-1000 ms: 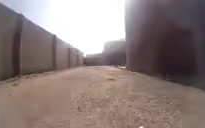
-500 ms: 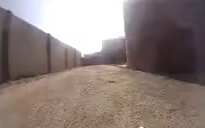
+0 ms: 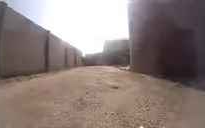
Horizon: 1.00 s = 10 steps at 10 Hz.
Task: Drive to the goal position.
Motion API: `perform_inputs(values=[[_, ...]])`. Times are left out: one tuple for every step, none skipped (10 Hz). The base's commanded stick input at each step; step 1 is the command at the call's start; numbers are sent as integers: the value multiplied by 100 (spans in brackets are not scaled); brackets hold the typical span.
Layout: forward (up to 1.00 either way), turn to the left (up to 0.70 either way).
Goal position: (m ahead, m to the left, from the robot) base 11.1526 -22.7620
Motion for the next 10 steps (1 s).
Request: perform_inputs(values=[[100,0],[100,0],[100,0],[100,0],[100,0],[100,0],[100,0],[100,0],[100,0],[100,0]])
